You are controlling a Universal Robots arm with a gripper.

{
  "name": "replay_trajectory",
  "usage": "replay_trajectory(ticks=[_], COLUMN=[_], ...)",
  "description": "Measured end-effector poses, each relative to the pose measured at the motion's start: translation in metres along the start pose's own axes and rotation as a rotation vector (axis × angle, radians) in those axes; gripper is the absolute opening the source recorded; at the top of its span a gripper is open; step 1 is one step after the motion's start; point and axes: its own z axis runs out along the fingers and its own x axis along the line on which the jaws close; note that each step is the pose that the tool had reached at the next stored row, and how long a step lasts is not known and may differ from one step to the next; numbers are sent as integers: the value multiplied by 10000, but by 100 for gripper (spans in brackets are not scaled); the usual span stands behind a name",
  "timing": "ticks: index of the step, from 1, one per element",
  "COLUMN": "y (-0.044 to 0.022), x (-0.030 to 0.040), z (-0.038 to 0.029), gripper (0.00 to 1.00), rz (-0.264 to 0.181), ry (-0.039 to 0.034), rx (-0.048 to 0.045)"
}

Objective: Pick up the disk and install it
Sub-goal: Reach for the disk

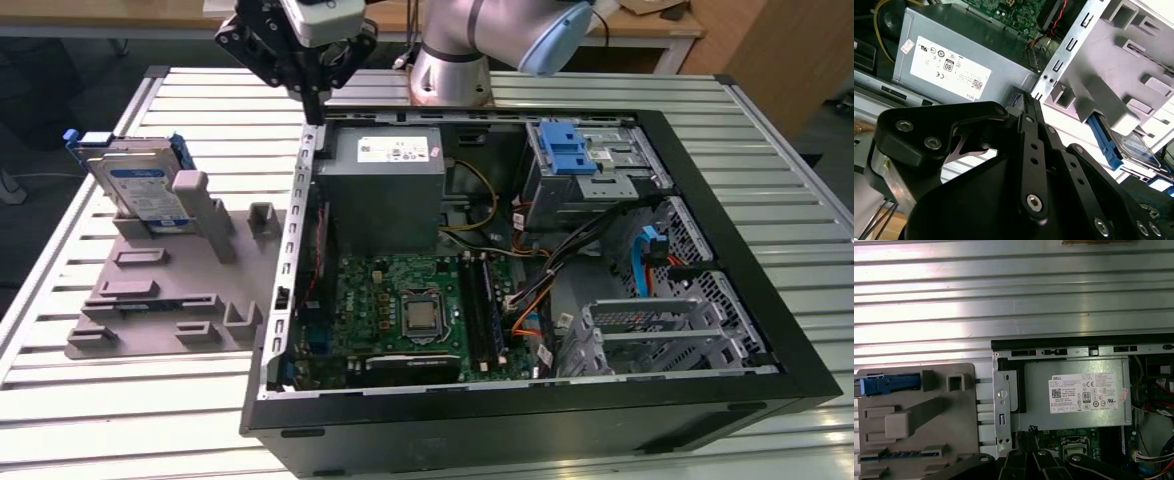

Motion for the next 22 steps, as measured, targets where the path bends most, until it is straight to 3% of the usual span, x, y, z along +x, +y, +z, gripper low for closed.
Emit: replay_trajectory(ticks=[22], y=[-5], x=[68], z=[7], gripper=[11], rz=[0], ry=[0], rx=[0])
